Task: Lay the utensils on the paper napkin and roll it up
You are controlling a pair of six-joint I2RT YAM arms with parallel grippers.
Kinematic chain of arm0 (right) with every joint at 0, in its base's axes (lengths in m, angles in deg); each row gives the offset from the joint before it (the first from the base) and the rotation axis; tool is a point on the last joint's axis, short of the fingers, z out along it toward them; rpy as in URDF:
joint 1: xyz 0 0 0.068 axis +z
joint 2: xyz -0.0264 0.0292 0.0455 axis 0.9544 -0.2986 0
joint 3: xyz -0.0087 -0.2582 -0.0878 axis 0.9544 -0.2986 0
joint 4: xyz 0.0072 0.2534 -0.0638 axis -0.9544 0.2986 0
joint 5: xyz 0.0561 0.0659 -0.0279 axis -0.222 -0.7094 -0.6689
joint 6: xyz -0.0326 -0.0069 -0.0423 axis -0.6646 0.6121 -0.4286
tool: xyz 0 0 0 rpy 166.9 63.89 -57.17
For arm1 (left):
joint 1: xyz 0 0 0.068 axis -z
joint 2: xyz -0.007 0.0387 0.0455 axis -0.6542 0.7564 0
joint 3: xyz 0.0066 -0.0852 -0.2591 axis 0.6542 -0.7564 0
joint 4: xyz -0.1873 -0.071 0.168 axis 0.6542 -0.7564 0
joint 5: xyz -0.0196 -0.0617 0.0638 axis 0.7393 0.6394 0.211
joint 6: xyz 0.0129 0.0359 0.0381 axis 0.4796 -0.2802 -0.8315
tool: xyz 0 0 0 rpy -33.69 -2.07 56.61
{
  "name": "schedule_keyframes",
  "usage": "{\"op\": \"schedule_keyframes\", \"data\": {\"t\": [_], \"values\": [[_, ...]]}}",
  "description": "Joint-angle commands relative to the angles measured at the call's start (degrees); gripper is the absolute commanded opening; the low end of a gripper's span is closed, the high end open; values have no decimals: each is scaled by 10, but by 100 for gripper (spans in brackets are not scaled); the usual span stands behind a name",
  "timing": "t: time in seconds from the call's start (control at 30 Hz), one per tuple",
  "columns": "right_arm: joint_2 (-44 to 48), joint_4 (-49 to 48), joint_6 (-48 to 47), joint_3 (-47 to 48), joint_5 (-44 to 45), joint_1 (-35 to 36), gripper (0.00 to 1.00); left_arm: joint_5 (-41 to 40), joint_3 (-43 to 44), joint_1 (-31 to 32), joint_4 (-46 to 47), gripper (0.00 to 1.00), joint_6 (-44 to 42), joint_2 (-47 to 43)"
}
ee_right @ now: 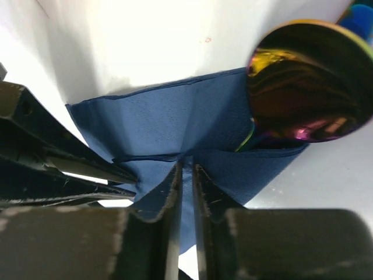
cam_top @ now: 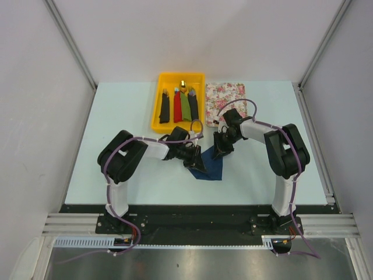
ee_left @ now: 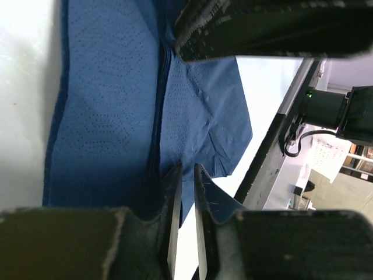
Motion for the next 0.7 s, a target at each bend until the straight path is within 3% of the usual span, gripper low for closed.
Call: {"op": "schedule_keyframes", "data": {"t": [0.0, 0.3, 0.67], "values": [[12, -51, -14, -2, 17, 18, 21, -34, 7, 0, -21, 18, -4, 14], [83, -11, -1, -28, -36, 31, 22, -44, 3, 0, -22, 15, -9, 8], [74, -15, 0, -91, -42, 51, 20, -48, 7, 0, -29, 14, -13, 8]]}}
